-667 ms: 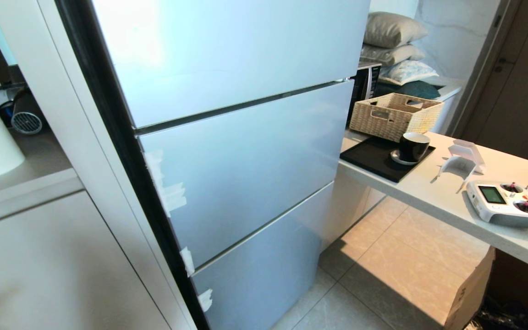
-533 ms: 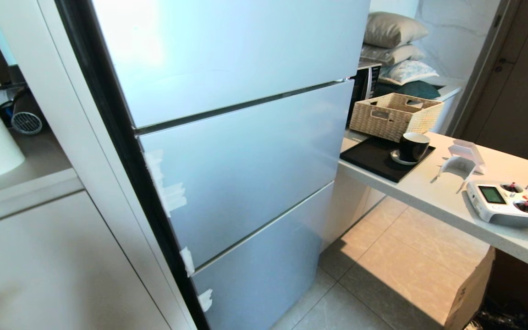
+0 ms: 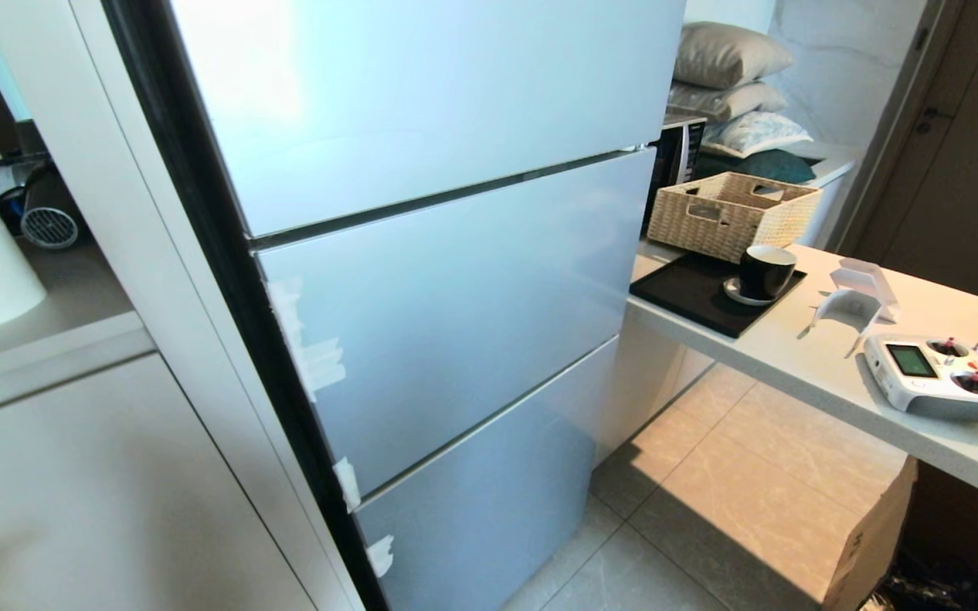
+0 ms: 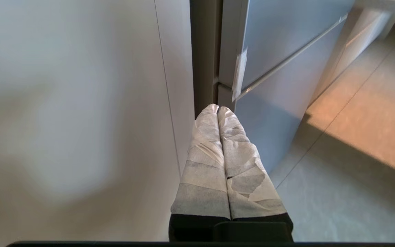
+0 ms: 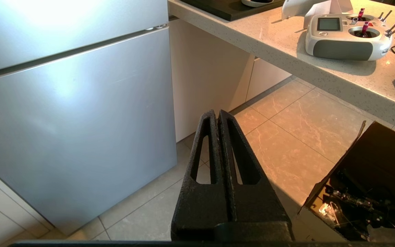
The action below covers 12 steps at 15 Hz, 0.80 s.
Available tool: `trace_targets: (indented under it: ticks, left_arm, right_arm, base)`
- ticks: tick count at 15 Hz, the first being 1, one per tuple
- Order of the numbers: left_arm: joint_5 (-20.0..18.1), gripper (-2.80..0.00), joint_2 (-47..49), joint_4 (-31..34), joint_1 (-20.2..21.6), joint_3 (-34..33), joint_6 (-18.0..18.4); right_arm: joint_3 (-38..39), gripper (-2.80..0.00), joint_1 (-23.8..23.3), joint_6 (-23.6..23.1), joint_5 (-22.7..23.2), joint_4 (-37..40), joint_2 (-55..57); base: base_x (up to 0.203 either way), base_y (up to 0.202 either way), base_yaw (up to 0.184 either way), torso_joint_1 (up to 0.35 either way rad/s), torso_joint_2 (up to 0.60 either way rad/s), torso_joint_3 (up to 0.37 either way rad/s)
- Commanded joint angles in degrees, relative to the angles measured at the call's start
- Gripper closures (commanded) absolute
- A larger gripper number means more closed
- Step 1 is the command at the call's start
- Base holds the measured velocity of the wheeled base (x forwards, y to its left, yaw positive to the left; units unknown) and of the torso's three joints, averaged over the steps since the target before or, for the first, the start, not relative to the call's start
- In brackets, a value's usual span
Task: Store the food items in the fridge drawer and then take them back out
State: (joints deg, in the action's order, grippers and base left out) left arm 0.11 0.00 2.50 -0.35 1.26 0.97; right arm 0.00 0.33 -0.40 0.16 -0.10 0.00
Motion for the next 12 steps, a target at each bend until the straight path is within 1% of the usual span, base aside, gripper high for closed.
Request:
trace_targets:
  ticks: [1, 2, 4, 6, 9, 10, 12]
  left_arm:
    - [-0.7, 0.00, 0.8, -0.1, 0.0, 4.9, 0.4]
    - [-1.9, 0.00, 3.0, -0.3, 0.0, 9.2, 0.4]
    - [-4.4, 0.00, 13.0, -0.5, -0.9, 14.3, -0.7]
    - [-6.8, 0.00, 24.3, -0.7, -3.4, 17.3, -3.0]
    - [-9.3, 0.00, 39.1, -1.8, -6.7, 18.8, -7.0]
    - [-9.9, 0.00, 43.5, -3.6, -7.2, 19.0, -7.8]
    - [-10.7, 0.00, 52.0, -10.6, -7.7, 19.0, -8.6]
  right_arm:
    - [0.0, 0.00, 0.0, 0.0, 0.0, 0.0, 0.0]
    - [0.0, 0.00, 0.0, 0.0, 0.0, 0.0, 0.0]
    - [0.0, 0.00, 0.0, 0.0, 0.0, 0.0, 0.1]
    - [0.0, 0.00, 0.0, 0.0, 0.0, 0.0, 0.1]
    - [0.0, 0.00, 0.0, 0.0, 0.0, 0.0, 0.1]
    - [0.0, 0.00, 0.0, 0.0, 0.0, 0.0, 0.1]
    - [0.0, 0.00, 0.0, 0.0, 0.0, 0.0, 0.0]
  base:
    - [0.000, 0.000, 0.000, 0.000, 0.00, 0.000]
    - [0.000, 0.000, 0.000, 0.000, 0.00, 0.000]
    - [0.000, 0.000, 0.000, 0.000, 0.00, 0.000]
    - [0.000, 0.000, 0.000, 0.000, 0.00, 0.000]
    - [0.000, 0.000, 0.000, 0.000, 0.00, 0.000]
    - [0.000, 0.000, 0.000, 0.000, 0.00, 0.000]
    - [0.000, 0.000, 0.000, 0.000, 0.00, 0.000]
